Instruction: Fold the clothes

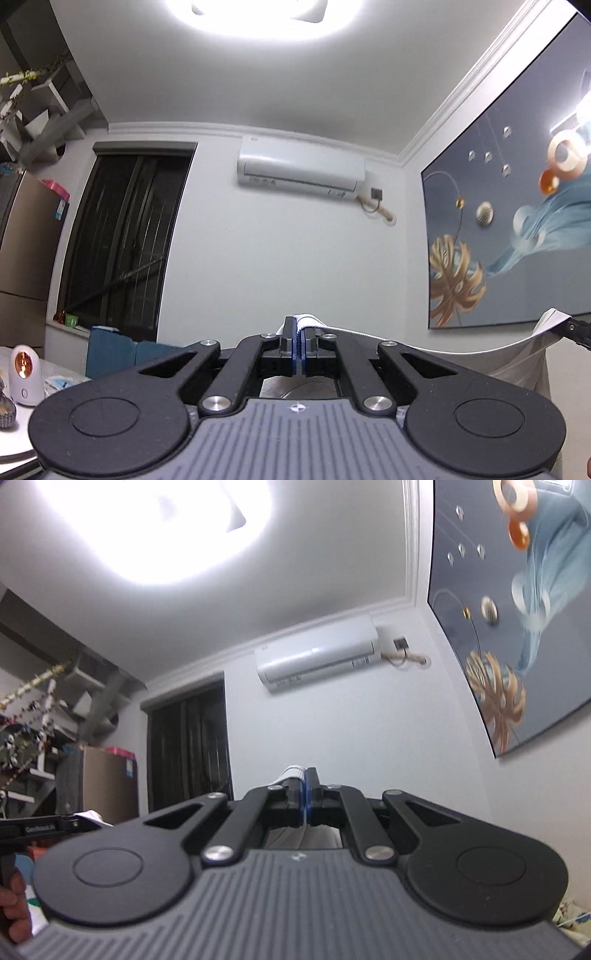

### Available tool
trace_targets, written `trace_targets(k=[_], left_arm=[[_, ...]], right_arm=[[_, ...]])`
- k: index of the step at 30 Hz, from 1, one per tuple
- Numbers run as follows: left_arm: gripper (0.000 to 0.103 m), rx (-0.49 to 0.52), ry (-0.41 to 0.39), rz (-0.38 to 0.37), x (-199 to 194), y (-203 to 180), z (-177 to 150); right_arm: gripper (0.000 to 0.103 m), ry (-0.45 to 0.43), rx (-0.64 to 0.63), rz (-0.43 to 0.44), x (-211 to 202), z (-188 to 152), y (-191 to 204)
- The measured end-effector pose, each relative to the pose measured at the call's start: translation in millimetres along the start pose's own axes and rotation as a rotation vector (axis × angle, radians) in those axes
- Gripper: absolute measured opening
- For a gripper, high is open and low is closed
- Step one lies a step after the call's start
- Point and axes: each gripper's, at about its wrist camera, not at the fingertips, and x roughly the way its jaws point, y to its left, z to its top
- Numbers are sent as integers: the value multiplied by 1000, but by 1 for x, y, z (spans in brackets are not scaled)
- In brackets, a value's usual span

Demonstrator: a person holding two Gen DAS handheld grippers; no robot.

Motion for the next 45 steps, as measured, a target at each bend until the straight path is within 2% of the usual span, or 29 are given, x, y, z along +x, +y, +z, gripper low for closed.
trace_targets(k=[3,5,8,11,18,23,27,30,33,36,39,41,44,45], left_arm=[[2,-7,3,-9,-14,-15,19],[2,1,20,0,-13,-21,18],[2,2,84,23,17,-17,-11],[3,-23,169,46,78,8,-66],[3,-54,343,99,248,52,-213],[4,-53,449,112,376,78,-338],[6,-15,519,109,482,90,-459],[6,-8,605,113,544,104,-562],[6,-32,707,128,584,117,-659],[6,-61,794,138,612,133,-741],[6,-77,836,132,628,144,-785],[9,-88,850,123,635,149,-801],[20,-106,870,95,640,154,-804],[29,-112,876,86,642,155,-805]], right_arm=[[4,-10,10,11,-9,24,-2],[4,23,17,7,0,16,-9],[4,94,29,-7,22,-11,-21],[4,166,40,-22,45,-39,-34],[4,346,48,-112,162,-177,-94],[4,498,86,-198,270,-301,-160],[4,576,97,-248,346,-417,-216],[4,654,98,-275,388,-514,-257],[4,764,113,-290,412,-608,-292],[5,850,139,-292,418,-678,-315],[5,910,195,-285,421,-729,-335],[6,927,279,-253,423,-740,-351],[8,945,411,-208,428,-751,-371],[9,953,442,-196,429,-752,-374]])
